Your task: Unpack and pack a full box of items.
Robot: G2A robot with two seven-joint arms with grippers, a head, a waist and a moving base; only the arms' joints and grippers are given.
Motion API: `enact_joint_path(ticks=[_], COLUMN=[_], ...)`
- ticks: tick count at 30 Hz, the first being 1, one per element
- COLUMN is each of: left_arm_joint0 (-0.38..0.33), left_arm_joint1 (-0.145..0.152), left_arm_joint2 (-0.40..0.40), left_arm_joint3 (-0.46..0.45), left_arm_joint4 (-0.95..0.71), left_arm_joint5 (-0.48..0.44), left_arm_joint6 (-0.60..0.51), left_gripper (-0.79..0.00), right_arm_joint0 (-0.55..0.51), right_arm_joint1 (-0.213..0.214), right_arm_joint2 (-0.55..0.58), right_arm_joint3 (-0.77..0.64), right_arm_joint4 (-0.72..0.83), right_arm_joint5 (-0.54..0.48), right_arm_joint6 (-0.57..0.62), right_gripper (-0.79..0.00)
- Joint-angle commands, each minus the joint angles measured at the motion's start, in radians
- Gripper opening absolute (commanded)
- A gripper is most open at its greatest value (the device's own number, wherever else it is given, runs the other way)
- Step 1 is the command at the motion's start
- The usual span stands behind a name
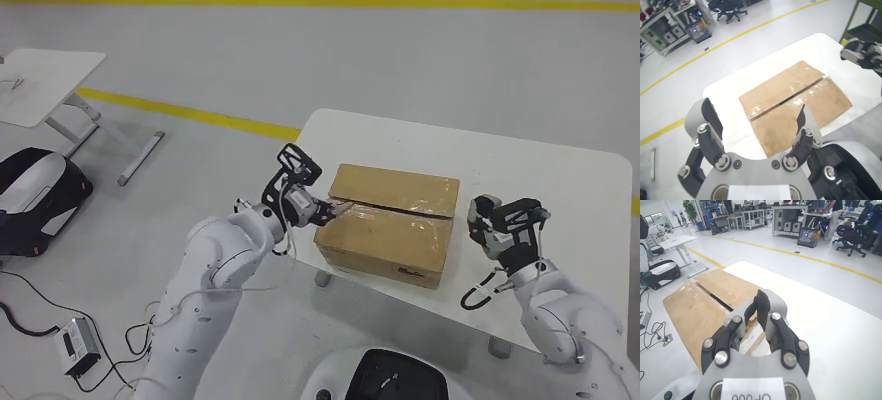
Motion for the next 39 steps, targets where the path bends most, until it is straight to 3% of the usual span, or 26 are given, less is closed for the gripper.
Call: enact_joint_path(ticks=[1,3,4,9,13,15,18,21,28,39], left_arm_joint0=[0.001,-0.012,-0.024,-0.098,-0.170,-0.218,-0.264,-0.306,-0.383,-0.461], left_arm_joint1=[0.000,-0.002,-0.002,-0.007,-0.018,-0.019,-0.030,-0.043,-0.062,-0.088], left_arm_joint2=[0.040,0.088,0.116,0.269,0.363,0.422,0.488,0.521,0.600,0.654], left_arm_joint3=[-0.018,-0.026,-0.026,0.004,0.072,0.110,0.178,0.231,0.353,0.513], left_arm_joint4=[0.016,0.041,0.078,0.292,0.380,0.542,0.612,0.581,0.714,0.813], left_arm_joint5=[-0.009,-0.015,-0.021,-0.037,-0.001,-0.012,0.010,0.025,0.046,0.046], left_arm_joint6=[0.014,0.023,0.024,0.049,0.068,0.063,0.088,0.059,0.022,0.011], left_gripper=[0.000,0.000,0.000,0.000,0.000,0.000,0.000,0.000,0.000,0.000], right_arm_joint0=[-0.019,-0.038,-0.047,-0.094,-0.127,-0.141,-0.160,-0.178,-0.213,-0.228], right_arm_joint1=[0.005,0.009,0.011,0.021,0.025,0.027,0.029,0.030,0.033,0.036], right_arm_joint2=[0.029,0.055,0.067,0.120,0.143,0.153,0.165,0.179,0.202,0.215], right_arm_joint3=[-0.013,-0.024,-0.028,-0.051,-0.066,-0.073,-0.083,-0.090,-0.102,-0.106], right_arm_joint4=[-0.002,-0.004,-0.004,-0.018,-0.027,-0.025,-0.026,-0.026,-0.015,-0.007], right_arm_joint5=[0.001,0.002,0.004,0.013,0.025,0.031,0.042,0.058,0.077,0.084], right_arm_joint6=[0.001,0.002,0.003,0.003,-0.003,-0.010,-0.021,-0.033,-0.060,-0.067], right_gripper=[-0.557,-0.533,-0.483,-0.459,-0.388,-0.329,-0.326,-0.317,-0.332,-0.345])
